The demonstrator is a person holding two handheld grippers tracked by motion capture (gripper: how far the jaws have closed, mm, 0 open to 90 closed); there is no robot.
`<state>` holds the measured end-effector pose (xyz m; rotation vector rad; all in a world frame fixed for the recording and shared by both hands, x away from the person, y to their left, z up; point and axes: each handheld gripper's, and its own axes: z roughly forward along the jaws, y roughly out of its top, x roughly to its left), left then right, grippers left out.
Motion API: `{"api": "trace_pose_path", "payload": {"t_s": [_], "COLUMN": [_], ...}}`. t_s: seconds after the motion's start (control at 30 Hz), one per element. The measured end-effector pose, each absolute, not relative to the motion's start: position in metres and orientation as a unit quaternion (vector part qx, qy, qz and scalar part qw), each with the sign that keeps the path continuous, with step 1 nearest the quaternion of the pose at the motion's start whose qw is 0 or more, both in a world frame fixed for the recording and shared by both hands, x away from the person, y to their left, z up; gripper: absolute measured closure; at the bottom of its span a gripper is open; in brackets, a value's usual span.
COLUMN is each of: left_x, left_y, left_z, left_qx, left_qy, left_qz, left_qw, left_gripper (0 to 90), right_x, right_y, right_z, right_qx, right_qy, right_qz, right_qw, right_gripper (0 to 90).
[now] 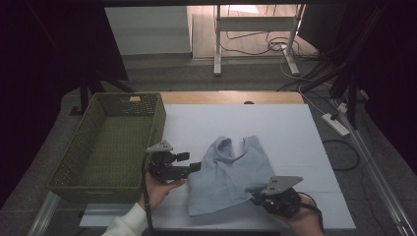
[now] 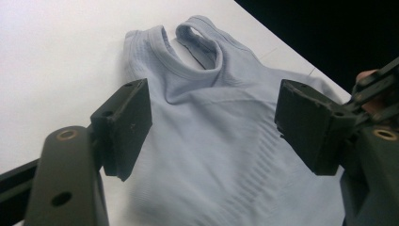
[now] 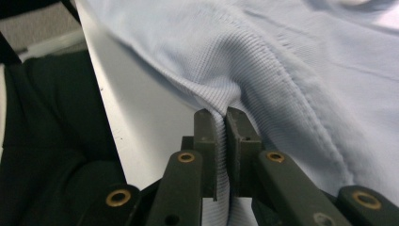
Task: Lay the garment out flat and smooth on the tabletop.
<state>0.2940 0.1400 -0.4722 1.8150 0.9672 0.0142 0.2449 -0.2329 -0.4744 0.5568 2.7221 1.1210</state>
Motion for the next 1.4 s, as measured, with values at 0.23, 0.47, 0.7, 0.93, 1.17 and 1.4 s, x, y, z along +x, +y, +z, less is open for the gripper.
{"api": "trace_pose_path", "payload": {"t_s": [0.23,0.47,0.7,0.93,1.17,1.4], "left_x": [0.295,0.295,0.294,0.294,0.293,0.293], "left_y": [0.14,0.138,0.139,0.139,0.141,0.139], "left_z": [-0.472,-0.473,-0.473,-0.472,-0.472,-0.472], "left_qx": [0.756,0.759,0.757,0.757,0.756,0.757], "left_qy": [0.402,0.401,0.402,0.401,0.404,0.402], "left_qz": [0.006,0.005,0.006,0.007,0.007,0.006], "left_qw": [0.516,0.513,0.515,0.515,0.515,0.515], "left_gripper": [27.4,27.4,27.4,27.4,27.4,27.4], "right_x": [0.246,0.246,0.242,0.252,0.256,0.27], "right_y": [-0.259,-0.25,-0.249,-0.228,-0.225,-0.219], "right_z": [-0.471,-0.486,-0.468,-0.46,-0.458,-0.467], "right_qx": [0.197,0.176,0.163,0.173,0.185,0.228], "right_qy": [0.899,0.926,0.898,0.874,0.869,0.868], "right_qz": [0.386,0.327,0.404,0.452,0.456,0.435], "right_qw": [0.064,0.069,0.056,0.039,0.043,0.068], "right_gripper": [83.5,75.3,50.0,38.1,37.0,36.7]}}
